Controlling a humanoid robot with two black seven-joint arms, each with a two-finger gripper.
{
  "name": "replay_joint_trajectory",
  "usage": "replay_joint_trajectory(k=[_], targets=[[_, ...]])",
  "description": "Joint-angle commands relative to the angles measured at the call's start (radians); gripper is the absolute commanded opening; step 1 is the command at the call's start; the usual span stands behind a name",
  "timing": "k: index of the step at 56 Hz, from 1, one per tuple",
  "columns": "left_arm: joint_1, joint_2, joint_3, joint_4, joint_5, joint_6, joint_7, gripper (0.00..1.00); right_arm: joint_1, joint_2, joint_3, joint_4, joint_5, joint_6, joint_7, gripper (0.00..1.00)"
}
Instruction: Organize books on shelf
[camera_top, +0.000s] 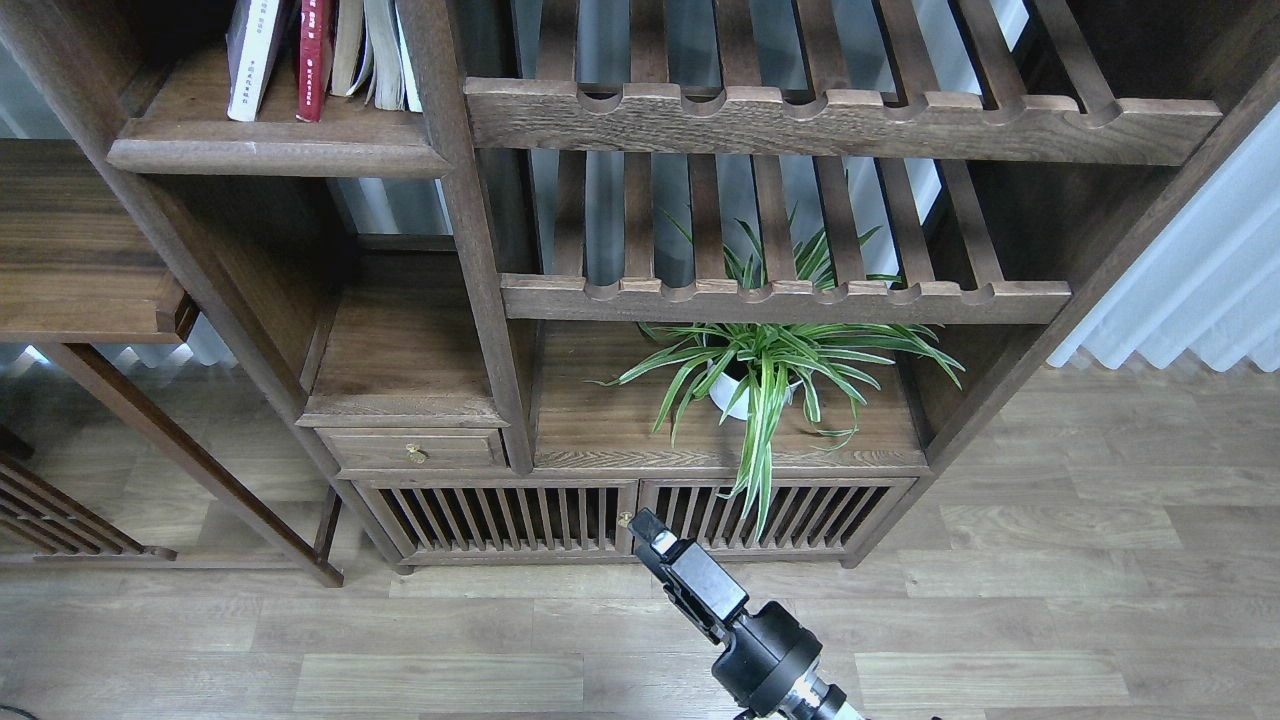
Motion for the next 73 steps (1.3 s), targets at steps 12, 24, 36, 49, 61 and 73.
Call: replay_joint_trajectory(k=[12,24,36,49,61,73], targets=[[-0.028,-0.05,0.013,0.09,-0.003,0.0,-0.133,0.07,0.058,0.0,-0.001,0.0,0.075,0.0,0.002,0.99],[-0.027,-0.092,0.029,0.106,-0.011,0.0,-0.154,0.07,0.099,0.0,0.001,0.001,0.133,0.0,0.002,0.99],[-0.024,-0.138,0.037,0.049,-0.005,0.0,-0.197,0.05,0.127,-0.006,0.005,0.003,0.219,0.0,0.002,0.99],[-0.024,-0.139,0.063,0.032,-0.001,0.0,-0.227,0.06,0.2,-0.017,0.105,-0.038,0.27,0.0,0.004,0.99],[-0.021,-0.084,0.126,0.03,-0.001,0.0,-0.205,0.06,0.199,-0.025,0.14,-0.038,0.275,0.0,0.004,0.99],[-0.106,-0.034,0.166,0.024,0.0,0.0,-0.065,0.05,0.202,-0.041,0.197,-0.038,0.278,0.0,0.004,0.99]])
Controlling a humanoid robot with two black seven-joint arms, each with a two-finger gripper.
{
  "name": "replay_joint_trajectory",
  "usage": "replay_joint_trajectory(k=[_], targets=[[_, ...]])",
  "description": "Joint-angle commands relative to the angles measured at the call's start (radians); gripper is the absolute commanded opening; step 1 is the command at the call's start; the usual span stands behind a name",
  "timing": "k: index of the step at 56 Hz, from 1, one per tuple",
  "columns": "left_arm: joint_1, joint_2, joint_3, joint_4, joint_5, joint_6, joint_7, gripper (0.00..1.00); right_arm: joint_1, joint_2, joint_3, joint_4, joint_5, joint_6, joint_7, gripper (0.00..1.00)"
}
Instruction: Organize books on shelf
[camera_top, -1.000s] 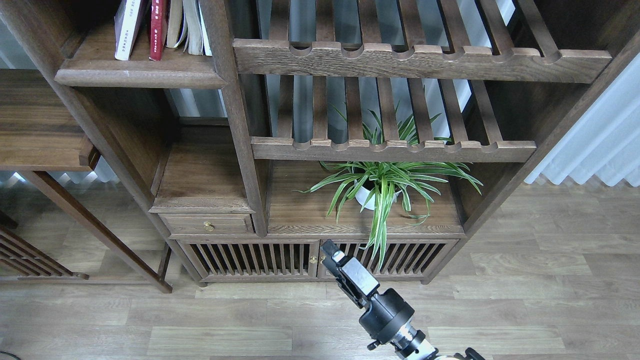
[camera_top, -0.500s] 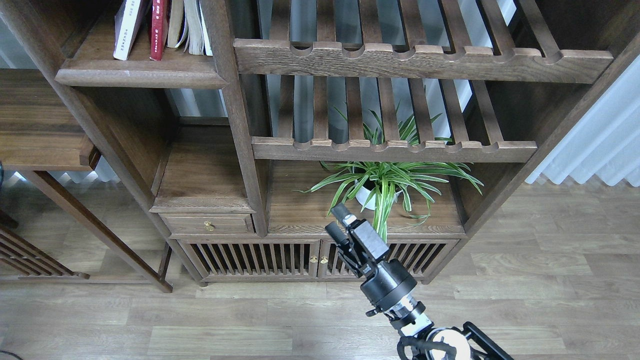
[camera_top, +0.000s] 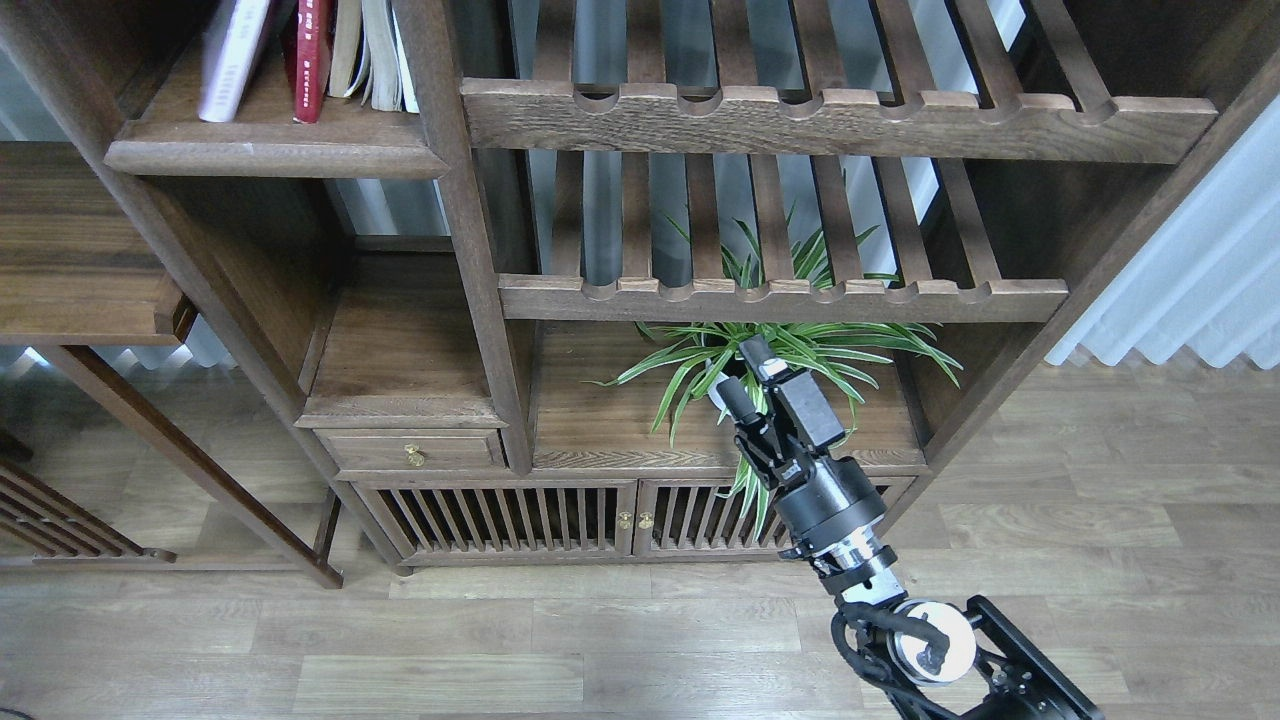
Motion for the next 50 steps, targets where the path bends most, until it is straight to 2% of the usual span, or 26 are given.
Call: replay_joint_trajectory(k=[1,9,17,19,21,24,36,50], targets=[[-0.058,0.013,0.017,0.0,0.001,0.0,0.047,0.05,0.003,-0.016,0.031,0.0,0.003,0.0,0.0,0.99],[-0.105,0.017,0.056,0.0,0.001,0.0,0.054,0.05,0.008,-0.046,0.033,0.0,0.037,0.0,0.0,0.99],[-0.107,0.016,0.094,0.0,0.003,0.0,0.037,0.05,0.017,-0.059,0.033,0.0,0.045,0.0,0.0,0.99],[-0.107,0.014,0.102,0.001,0.015,0.0,0.018,0.05,0.019,-0.061,0.034,0.0,0.045,0.0,0.0,0.99],[-0.104,0.008,0.106,0.01,0.067,0.0,-0.035,0.05,0.02,-0.062,0.034,0.0,0.046,0.0,0.0,0.99],[-0.104,0.008,0.106,0.01,0.096,0.0,-0.044,0.05,0.02,-0.064,0.034,0.0,0.046,0.0,0.0,0.99],[-0.113,0.04,0.142,0.0,0.165,0.0,-0.006,0.06,0.019,-0.069,0.036,0.0,0.048,0.0,0.0,0.99],[-0.099,0.025,0.154,0.004,0.173,0.0,-0.025,0.06,0.02,-0.085,0.048,0.0,0.077,0.0,0.0,0.99]])
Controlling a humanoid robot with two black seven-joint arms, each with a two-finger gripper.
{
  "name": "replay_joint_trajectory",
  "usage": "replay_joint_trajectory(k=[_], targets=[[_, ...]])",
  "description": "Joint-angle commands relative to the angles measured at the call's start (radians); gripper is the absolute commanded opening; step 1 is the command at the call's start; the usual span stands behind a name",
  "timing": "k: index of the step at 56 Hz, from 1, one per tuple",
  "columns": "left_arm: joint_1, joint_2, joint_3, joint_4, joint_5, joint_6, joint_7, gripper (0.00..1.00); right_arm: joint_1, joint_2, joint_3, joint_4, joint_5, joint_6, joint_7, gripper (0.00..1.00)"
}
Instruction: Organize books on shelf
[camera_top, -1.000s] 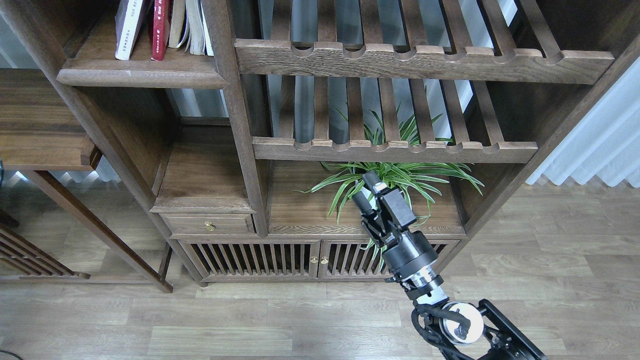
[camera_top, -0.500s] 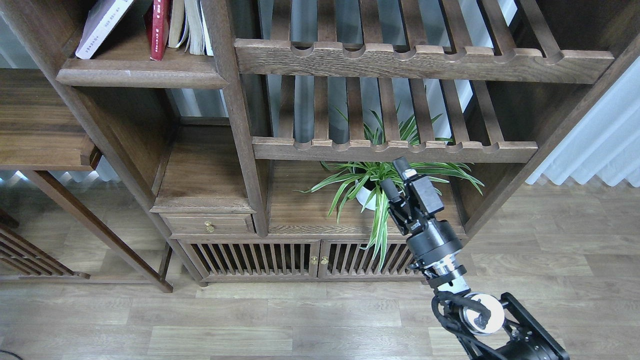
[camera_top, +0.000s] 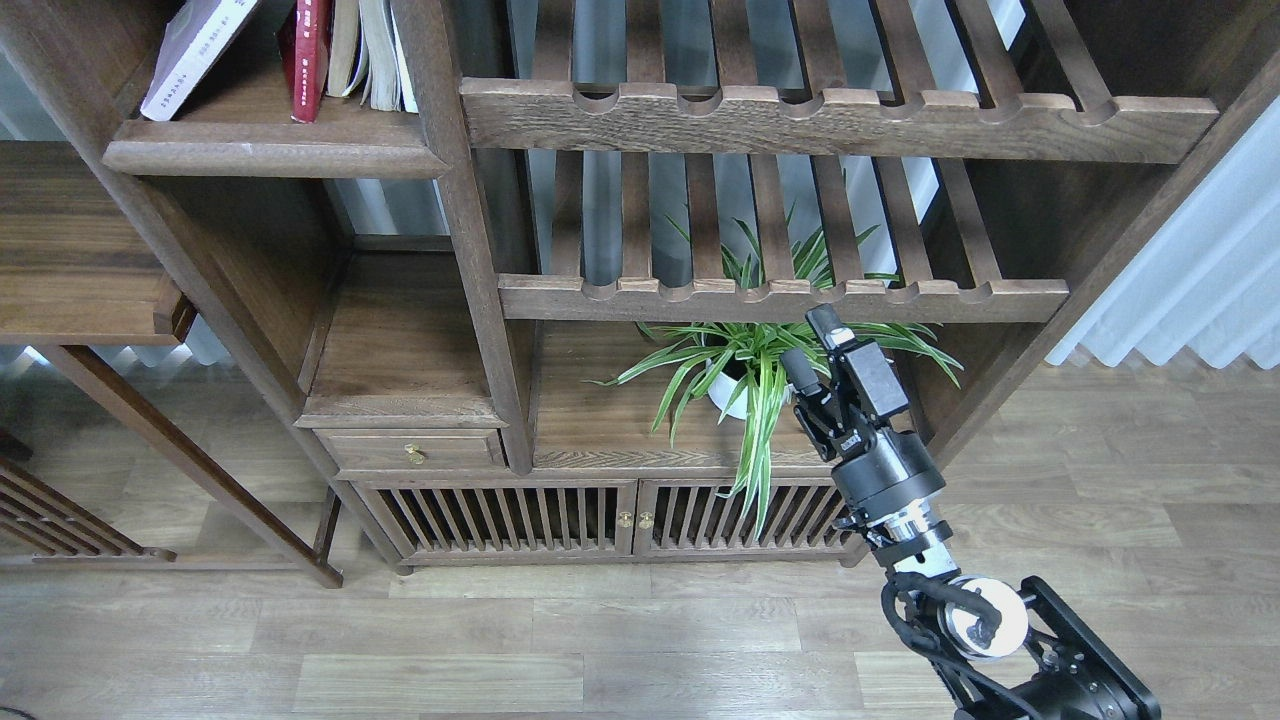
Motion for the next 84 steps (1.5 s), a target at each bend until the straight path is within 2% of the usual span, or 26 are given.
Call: replay_joint_trajectory(k=[1,12,17,22,40,46,54,69,84], targets=[[0.008,-0.012,0.004,0.008,0.005,0.0,-0.016,0.06,0.001,-0.007,0.004,0.0,0.017,0.0,0.0,0.99],[0.017,-0.035,0.048,0.025,0.011,0.002,-0.106,0.06,-0.001,-0.022,0.004,0.0,0.035,0.0,0.0,0.99],[0.026,-0.039,0.073,0.028,0.011,0.056,-0.186,0.06,0.001,-0.022,0.004,0.0,0.035,0.0,0.0,0.99],[0.051,-0.045,0.076,0.029,0.01,0.11,-0.235,0.06,0.001,-0.022,0.004,0.0,0.035,0.0,0.0,0.99],[0.114,-0.045,0.079,0.034,0.01,0.116,-0.247,0.06,0.001,-0.026,0.004,0.0,0.048,0.0,0.0,0.99],[0.138,-0.045,0.08,0.037,0.011,0.124,-0.289,0.06,0.001,-0.029,0.004,-0.001,0.055,0.0,0.0,0.99],[0.152,-0.048,0.087,0.048,0.011,0.138,-0.323,0.07,0.004,-0.029,0.004,-0.003,0.057,0.0,0.0,0.99],[0.152,-0.096,0.1,0.147,0.008,0.138,-0.464,0.07,0.008,-0.029,0.004,-0.003,0.057,0.0,0.0,0.99],[0.158,-0.147,0.1,0.215,-0.021,0.136,-0.464,0.07,0.007,-0.038,0.007,-0.003,0.061,0.0,0.0,0.99]])
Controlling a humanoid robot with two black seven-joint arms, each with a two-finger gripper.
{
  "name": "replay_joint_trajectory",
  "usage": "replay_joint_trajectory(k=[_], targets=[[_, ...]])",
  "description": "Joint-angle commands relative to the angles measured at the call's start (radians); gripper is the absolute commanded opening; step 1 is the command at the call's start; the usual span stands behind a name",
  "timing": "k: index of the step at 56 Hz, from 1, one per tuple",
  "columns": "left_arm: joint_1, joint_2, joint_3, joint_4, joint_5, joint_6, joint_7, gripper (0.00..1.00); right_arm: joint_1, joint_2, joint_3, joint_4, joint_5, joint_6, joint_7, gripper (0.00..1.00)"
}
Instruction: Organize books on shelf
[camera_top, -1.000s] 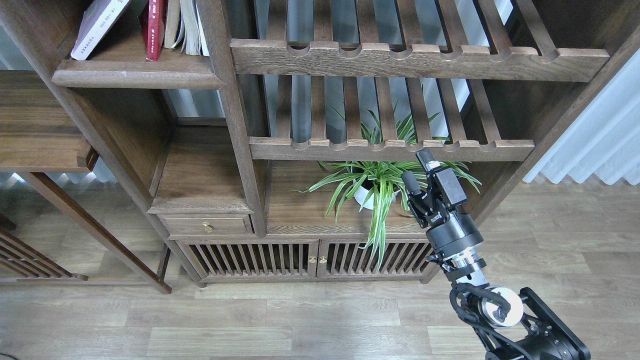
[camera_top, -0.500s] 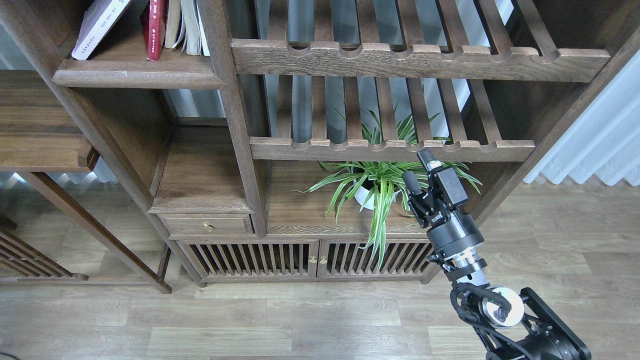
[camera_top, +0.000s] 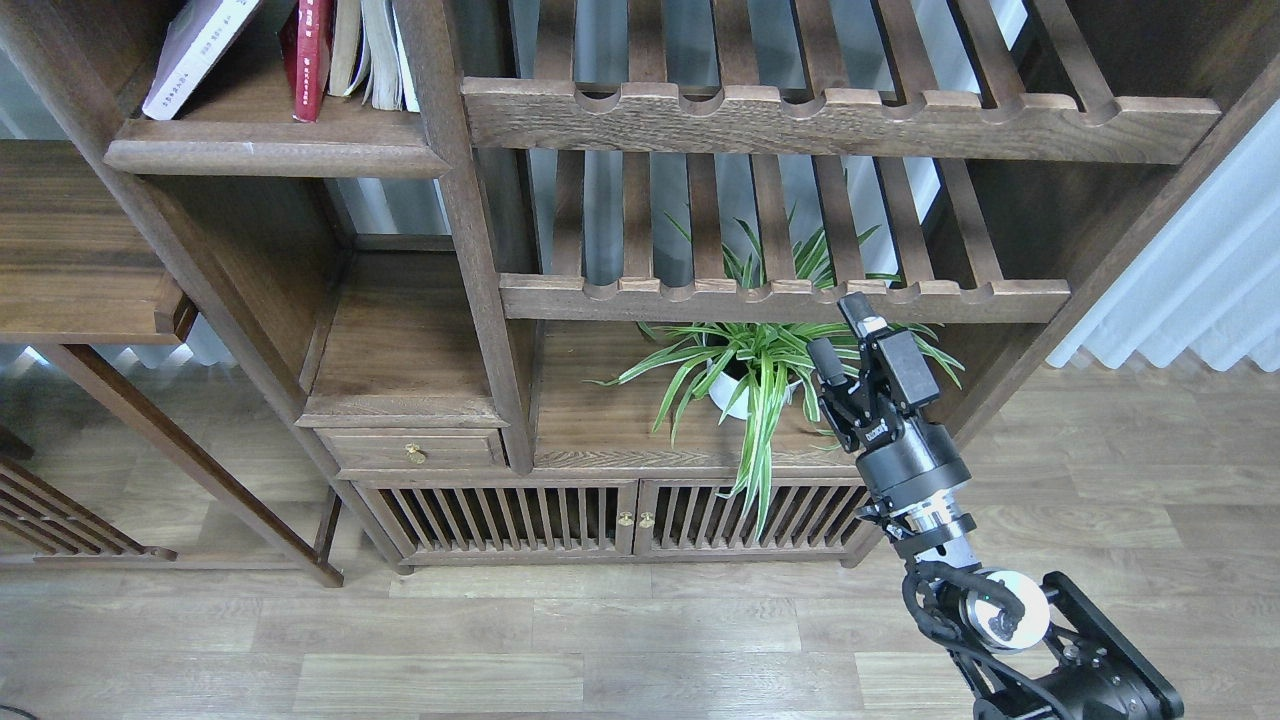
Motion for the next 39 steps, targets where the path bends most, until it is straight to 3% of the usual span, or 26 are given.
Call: replay_joint_trajectory(k=[1,18,27,32,35,37,39], targets=[[0.006,-0.011,0.0,0.018,-0.009,-0.002,0.006,0.07,-0.002,-0.009,0.003,0.0,0.007,0.0,0.0,0.99],[0.018,-0.015,0.008,0.047,-0.011,-0.015,0.011,0.07,-0.002,-0.014,0.015,0.0,0.013,0.0,0.0,0.99],[0.022,-0.027,0.008,0.047,-0.011,-0.011,0.003,0.12,-0.003,-0.014,0.018,0.0,0.013,0.0,0.0,0.99],[0.029,-0.029,0.008,0.049,-0.011,-0.006,0.0,0.27,-0.003,-0.014,0.018,0.0,0.013,0.0,0.0,0.99],[0.037,-0.029,0.009,0.047,-0.011,-0.003,-0.002,0.4,-0.003,-0.014,0.018,0.0,0.013,0.0,0.0,0.99],[0.04,-0.029,0.009,0.047,-0.011,0.0,0.0,0.55,-0.003,-0.014,0.018,0.0,0.013,0.0,0.0,0.99],[0.045,-0.033,0.009,0.046,-0.011,0.001,0.0,0.56,-0.003,-0.014,0.018,0.0,0.013,0.0,0.0,0.99]])
